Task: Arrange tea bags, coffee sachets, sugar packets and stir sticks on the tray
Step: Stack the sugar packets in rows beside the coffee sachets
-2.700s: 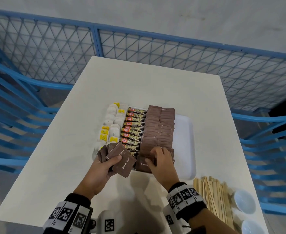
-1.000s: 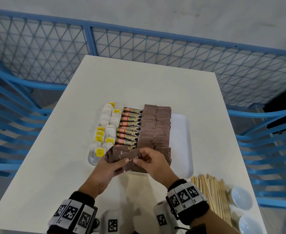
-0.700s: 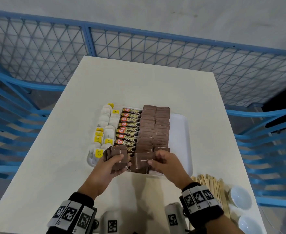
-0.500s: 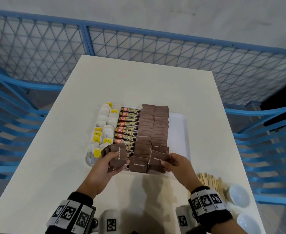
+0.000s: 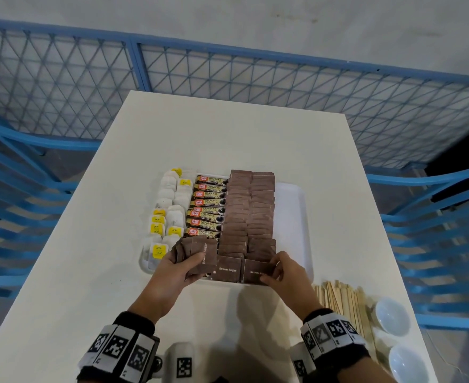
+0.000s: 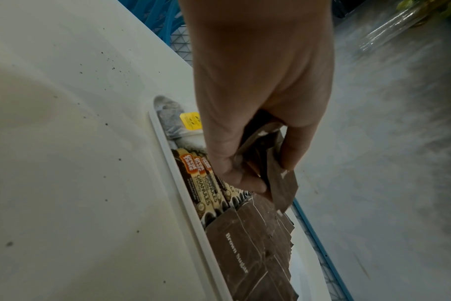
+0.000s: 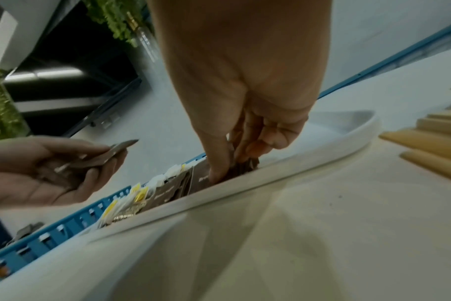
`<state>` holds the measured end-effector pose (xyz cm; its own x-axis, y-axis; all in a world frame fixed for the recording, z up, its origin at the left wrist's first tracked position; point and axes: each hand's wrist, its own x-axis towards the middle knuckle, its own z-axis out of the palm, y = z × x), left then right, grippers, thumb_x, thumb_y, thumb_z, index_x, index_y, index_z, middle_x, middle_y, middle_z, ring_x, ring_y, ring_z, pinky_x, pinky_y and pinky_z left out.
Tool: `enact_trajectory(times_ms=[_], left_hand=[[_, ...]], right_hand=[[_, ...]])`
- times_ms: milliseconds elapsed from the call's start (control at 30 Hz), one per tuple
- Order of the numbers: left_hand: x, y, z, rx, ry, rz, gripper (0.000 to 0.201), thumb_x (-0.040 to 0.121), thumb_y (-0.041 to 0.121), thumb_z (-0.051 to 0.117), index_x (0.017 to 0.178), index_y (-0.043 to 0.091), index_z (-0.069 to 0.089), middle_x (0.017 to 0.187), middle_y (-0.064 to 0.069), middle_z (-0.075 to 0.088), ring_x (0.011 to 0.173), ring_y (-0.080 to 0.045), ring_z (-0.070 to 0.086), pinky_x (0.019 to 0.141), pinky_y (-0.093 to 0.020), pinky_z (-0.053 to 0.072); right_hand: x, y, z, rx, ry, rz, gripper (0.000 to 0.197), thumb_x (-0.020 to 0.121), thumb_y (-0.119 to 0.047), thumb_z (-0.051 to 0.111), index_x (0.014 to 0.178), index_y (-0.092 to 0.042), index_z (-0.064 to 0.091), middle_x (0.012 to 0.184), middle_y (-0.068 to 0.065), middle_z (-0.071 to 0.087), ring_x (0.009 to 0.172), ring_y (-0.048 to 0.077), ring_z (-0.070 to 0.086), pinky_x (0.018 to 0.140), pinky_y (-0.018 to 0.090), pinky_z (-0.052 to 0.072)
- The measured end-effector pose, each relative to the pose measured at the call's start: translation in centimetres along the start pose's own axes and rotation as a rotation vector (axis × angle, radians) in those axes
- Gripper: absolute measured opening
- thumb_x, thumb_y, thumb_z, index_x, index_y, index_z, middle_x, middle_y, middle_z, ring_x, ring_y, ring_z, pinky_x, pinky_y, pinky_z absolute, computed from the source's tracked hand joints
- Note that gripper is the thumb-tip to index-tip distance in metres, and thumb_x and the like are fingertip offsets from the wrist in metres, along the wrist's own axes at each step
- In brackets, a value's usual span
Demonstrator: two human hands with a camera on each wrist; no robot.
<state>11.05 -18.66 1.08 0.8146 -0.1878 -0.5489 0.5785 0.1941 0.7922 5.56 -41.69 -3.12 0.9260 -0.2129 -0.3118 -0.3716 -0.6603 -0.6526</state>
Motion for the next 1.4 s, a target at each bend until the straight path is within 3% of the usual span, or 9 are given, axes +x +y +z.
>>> enact_trajectory(times_ms=[200, 333, 433, 567, 667, 800, 1067, 1267, 1400], left_hand=[[0.1, 0.0, 0.4, 0.067, -0.013, 0.005, 0.027, 0.085, -0.004, 0.059, 0.101, 0.018, 0.062, 0.090, 0.000, 0.070, 0.076, -0.013, 0.066, 0.066, -0.022, 0.053], [0.2, -0.2, 0.8, 0.114, -0.037, 0.013, 0.031, 0.081, -0.007, 0.063, 0.102, 0.017, 0.062, 0.092, -0.001, 0.070, 0.079, -0.012, 0.066, 0.061, -0.018, 0.053], [0.3, -0.3, 1.0, 0.148, -0.044, 0.011, 0.033, 0.079, -0.007, 0.066, 0.105, 0.014, 0.062, 0.091, -0.001, 0.070, 0.073, -0.007, 0.067, 0.056, -0.016, 0.050], [0.5, -0.4, 1.0, 0.148, -0.055, 0.012, 0.030, 0.080, -0.004, 0.066, 0.102, 0.016, 0.063, 0.092, -0.003, 0.071, 0.075, -0.010, 0.067, 0.058, -0.019, 0.052], [0.6, -0.3, 1.0, 0.081, -0.040, 0.000, 0.025, 0.086, 0.001, 0.061, 0.107, 0.014, 0.062, 0.096, -0.007, 0.071, 0.079, -0.016, 0.068, 0.061, -0.023, 0.056], [0.6, -0.3, 0.6, 0.107, -0.039, -0.028, 0.018, 0.091, 0.005, 0.054, 0.106, 0.013, 0.062, 0.084, -0.008, 0.073, 0.072, -0.019, 0.069, 0.065, -0.024, 0.054], [0.7, -0.6, 0.0, 0.095, -0.034, -0.027, 0.023, 0.091, 0.003, 0.053, 0.106, 0.019, 0.061, 0.086, -0.001, 0.075, 0.083, -0.013, 0.069, 0.073, -0.025, 0.049], [1.0, -0.7, 0.5, 0.039, -0.034, -0.047, 0.021, 0.091, 0.000, 0.050, 0.098, 0.015, 0.063, 0.080, 0.001, 0.073, 0.071, -0.011, 0.068, 0.068, -0.026, 0.055], [1.1, -0.7, 0.6, 0.075, -0.025, -0.055, 0.019, 0.090, -0.001, 0.052, 0.101, 0.009, 0.063, 0.090, -0.009, 0.070, 0.079, -0.020, 0.067, 0.082, -0.036, 0.052]], right_hand=[[-0.6, -2.2, 0.0, 0.053, 0.117, -0.150, 0.027, 0.085, -0.028, 0.066, 0.098, -0.020, 0.044, 0.087, -0.009, 0.045, 0.074, 0.002, 0.047, 0.065, 0.008, 0.039], [-0.8, -5.3, -0.1, 0.218, -0.039, -0.220, 0.033, 0.089, -0.030, 0.060, 0.119, -0.022, 0.051, 0.096, -0.007, 0.059, 0.084, 0.005, 0.057, 0.072, 0.008, 0.043], [-0.6, -6.5, 0.2, 0.310, -0.115, -0.255, 0.044, 0.085, -0.021, 0.066, 0.126, -0.024, 0.052, 0.094, -0.016, 0.058, 0.080, -0.004, 0.055, 0.074, 0.009, 0.044], [-0.3, -6.5, 0.4, 0.224, -0.116, -0.310, 0.033, 0.084, -0.012, 0.066, 0.115, -0.022, 0.063, 0.088, -0.024, 0.056, 0.082, -0.011, 0.055, 0.079, 0.007, 0.043], [-0.4, -5.7, 0.2, 0.274, -0.132, -0.224, 0.016, 0.083, -0.008, 0.064, 0.095, -0.019, 0.065, 0.082, -0.013, 0.062, 0.073, -0.001, 0.059, 0.074, 0.013, 0.049], [-0.3, -3.3, -0.2, 0.352, -0.083, -0.060, 0.015, 0.081, -0.011, 0.066, 0.081, -0.024, 0.058, 0.077, -0.002, 0.064, 0.074, 0.017, 0.061, 0.075, 0.032, 0.054], [-0.2, 0.4, -0.4, 0.091, -0.061, 0.046, 0.012, 0.083, -0.024, 0.066, 0.079, -0.024, 0.056, 0.081, -0.003, 0.062, 0.072, 0.006, 0.054, 0.062, 0.010, 0.039], [-0.3, 0.0, 0.6, -0.042, 0.042, -0.035, 0.036, 0.079, -0.018, 0.068, 0.063, -0.030, 0.039, 0.071, -0.008, 0.043, 0.063, 0.004, 0.043, 0.063, 0.005, 0.037], [-0.1, 0.0, 0.7, -0.104, 0.081, -0.055, 0.024, 0.076, -0.021, 0.070, 0.086, -0.017, 0.049, 0.086, -0.003, 0.048, 0.080, 0.014, 0.047, 0.067, 0.011, 0.037]])
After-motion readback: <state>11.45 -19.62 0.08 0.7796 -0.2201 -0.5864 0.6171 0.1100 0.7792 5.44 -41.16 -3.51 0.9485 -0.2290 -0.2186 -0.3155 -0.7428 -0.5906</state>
